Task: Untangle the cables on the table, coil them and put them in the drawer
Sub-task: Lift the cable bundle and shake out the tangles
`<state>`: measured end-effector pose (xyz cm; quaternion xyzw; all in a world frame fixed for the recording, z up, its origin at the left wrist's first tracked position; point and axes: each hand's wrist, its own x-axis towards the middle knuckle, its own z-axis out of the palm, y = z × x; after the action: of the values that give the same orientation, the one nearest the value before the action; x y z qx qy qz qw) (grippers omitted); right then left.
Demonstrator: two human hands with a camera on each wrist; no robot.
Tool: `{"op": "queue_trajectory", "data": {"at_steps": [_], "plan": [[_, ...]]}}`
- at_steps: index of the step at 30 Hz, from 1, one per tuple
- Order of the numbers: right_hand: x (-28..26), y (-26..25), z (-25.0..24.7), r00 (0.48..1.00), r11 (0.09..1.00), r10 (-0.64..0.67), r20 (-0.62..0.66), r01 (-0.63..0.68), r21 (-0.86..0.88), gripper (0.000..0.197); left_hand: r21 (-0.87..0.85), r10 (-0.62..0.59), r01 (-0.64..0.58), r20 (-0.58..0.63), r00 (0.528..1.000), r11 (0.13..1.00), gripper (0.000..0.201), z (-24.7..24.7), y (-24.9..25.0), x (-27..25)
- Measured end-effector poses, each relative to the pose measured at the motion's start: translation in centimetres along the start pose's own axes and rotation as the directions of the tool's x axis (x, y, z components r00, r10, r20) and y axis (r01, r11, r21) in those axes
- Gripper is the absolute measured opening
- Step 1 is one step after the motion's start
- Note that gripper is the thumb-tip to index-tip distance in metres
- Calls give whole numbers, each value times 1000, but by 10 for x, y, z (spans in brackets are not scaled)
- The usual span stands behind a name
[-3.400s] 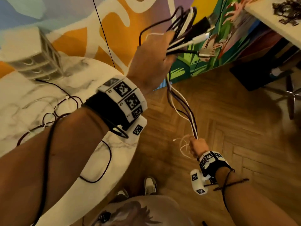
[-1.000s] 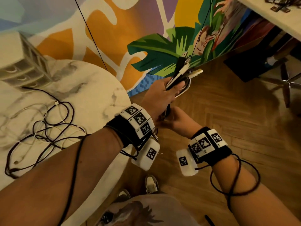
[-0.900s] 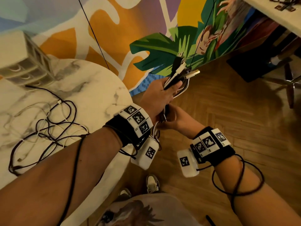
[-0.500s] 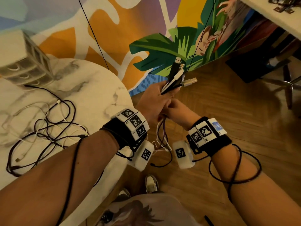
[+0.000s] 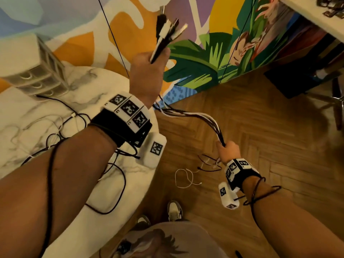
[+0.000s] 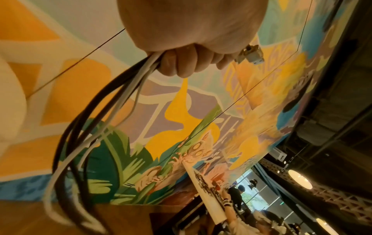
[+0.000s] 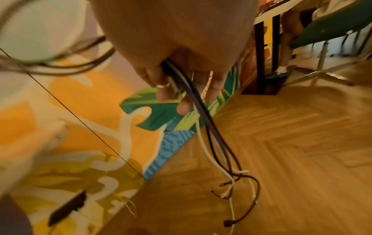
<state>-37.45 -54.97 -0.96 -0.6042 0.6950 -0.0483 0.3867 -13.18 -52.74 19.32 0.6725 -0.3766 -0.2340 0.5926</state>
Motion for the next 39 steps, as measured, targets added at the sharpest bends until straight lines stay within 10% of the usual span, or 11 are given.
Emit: {"op": "queue_trajectory", "data": {"at_steps": [7,14,17,19,21,24,26,29,34,37,39], "plan": [[12,47,14,935,974,176,309,-118,-196,21,-290,-64,168,335,940,942,51,31,13,-37],[-6,-7,-16,895,951,-307,324,295,86,29,-167,-222,361,536,814,918,47,70,-22,-77],[-32,-45,-37,769,595,-561,307,117,796,48,-35,-325,407,543,774,913,37,72,-38,-86],[-44,-63,-48,682,404,-637,360,-102,909,66,72,-332,349,528,781,934,26,73,-53,-91],[-56,-81,-54,650,516,-646,400,-14,857,58,132,-317,291,504,804,948,1,70,-57,-96],[-62,-99,-49,709,713,-619,339,326,620,29,222,-317,235,486,815,946,30,70,-65,-102],[-67,-109,-45,772,752,-547,323,284,594,31,477,-395,161,443,805,864,24,56,-85,-108],[-69,-117,-36,816,818,-457,354,230,527,40,932,-704,1,274,655,363,28,105,-78,-114],[-69,-117,-27,849,813,-461,258,287,507,42,505,-151,-214,587,795,836,37,32,-58,-106],[-79,-119,-28,811,773,-539,228,370,515,40,494,147,-342,392,908,799,18,10,-51,-90],[-85,-123,-25,771,769,-582,258,418,484,44,418,281,-424,362,889,803,27,9,-39,-74]]}}
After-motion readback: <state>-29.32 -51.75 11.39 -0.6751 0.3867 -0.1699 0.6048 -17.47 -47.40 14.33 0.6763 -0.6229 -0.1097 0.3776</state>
